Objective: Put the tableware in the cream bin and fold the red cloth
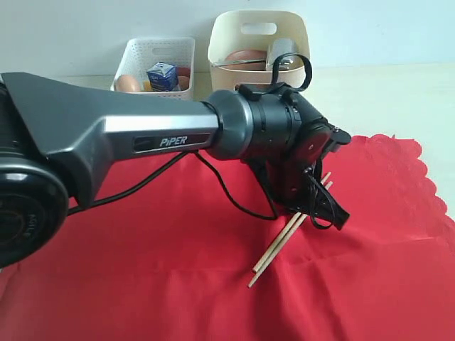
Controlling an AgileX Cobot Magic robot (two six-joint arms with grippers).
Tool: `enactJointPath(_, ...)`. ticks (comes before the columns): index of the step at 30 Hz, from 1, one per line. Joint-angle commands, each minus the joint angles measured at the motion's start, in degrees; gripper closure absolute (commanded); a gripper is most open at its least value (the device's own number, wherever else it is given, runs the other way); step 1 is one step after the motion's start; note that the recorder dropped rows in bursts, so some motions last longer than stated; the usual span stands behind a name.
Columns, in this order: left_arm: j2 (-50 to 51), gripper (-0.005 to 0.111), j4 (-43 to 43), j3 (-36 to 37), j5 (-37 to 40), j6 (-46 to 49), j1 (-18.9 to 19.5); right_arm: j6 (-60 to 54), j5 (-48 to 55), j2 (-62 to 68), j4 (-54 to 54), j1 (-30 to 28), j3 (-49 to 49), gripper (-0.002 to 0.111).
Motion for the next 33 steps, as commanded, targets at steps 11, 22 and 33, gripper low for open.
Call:
enactJointPath(11,-3.82,0.103,6.26,0.22,2.79,-0.39,0.02,-0.36,-0.34,-0.39,-0.16,-0.01,0.27,0.108)
enactJointPath(22,-2.91,0.039,-2.72,-0.95,7.55,5.87,-0.69,-0.36,-0.34,-0.39,-0.16,-0.01,0.27,0.108)
enactJointPath(33,-1.87,0.106,-3.03,-0.95,5.12,7.58,-1.62,-0.36,-0.34,-0.39,-0.16,-0.01,0.27,0.108)
